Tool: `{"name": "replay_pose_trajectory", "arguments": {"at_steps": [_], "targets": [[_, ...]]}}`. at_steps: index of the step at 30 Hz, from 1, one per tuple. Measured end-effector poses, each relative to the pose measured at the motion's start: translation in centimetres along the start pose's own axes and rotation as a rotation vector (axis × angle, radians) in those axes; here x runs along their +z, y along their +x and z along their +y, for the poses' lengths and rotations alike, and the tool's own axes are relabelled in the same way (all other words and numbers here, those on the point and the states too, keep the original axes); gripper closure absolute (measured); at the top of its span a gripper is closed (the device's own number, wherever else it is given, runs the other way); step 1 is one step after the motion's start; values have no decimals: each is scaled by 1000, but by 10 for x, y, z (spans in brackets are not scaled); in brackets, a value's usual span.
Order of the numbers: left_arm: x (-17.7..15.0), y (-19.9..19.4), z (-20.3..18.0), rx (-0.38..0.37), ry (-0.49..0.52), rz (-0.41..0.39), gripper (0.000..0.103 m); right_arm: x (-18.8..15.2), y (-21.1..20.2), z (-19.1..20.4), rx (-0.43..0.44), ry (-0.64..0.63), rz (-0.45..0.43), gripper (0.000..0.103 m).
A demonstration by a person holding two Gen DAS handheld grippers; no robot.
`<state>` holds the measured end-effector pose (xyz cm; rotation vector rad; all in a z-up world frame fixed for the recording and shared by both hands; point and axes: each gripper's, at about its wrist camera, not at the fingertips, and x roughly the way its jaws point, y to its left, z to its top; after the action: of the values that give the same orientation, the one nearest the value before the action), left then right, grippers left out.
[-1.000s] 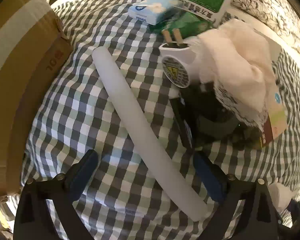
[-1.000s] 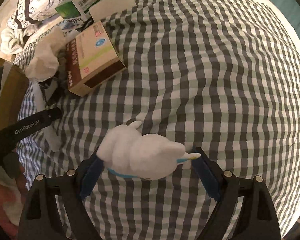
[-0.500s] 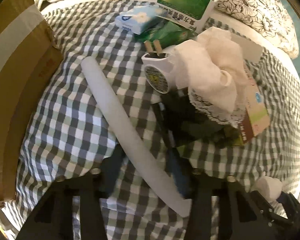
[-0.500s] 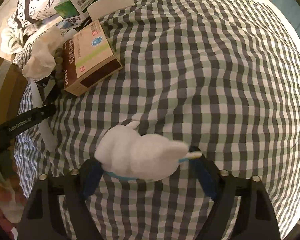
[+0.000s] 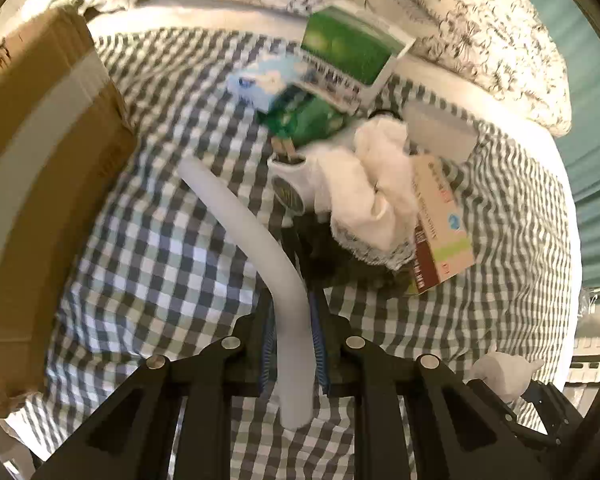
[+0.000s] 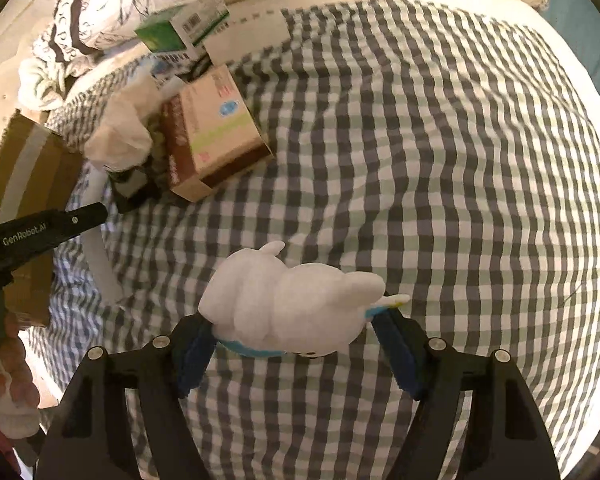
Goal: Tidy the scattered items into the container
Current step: 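Grasp the white plush toy with the right tool and lift it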
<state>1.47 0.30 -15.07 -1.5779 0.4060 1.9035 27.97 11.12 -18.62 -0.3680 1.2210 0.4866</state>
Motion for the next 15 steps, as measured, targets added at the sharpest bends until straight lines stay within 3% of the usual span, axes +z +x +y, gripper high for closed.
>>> {"name": "replay_pose_trajectory", "arguments": {"at_steps": [2,15], "targets": [[0,-11,-17,-3,-2,-15,85,3,-10,5,0,-9,-14,30],[24,-75,-20,-76,35,-115,86,13,-83,33,8,-72,-126,30]]}}
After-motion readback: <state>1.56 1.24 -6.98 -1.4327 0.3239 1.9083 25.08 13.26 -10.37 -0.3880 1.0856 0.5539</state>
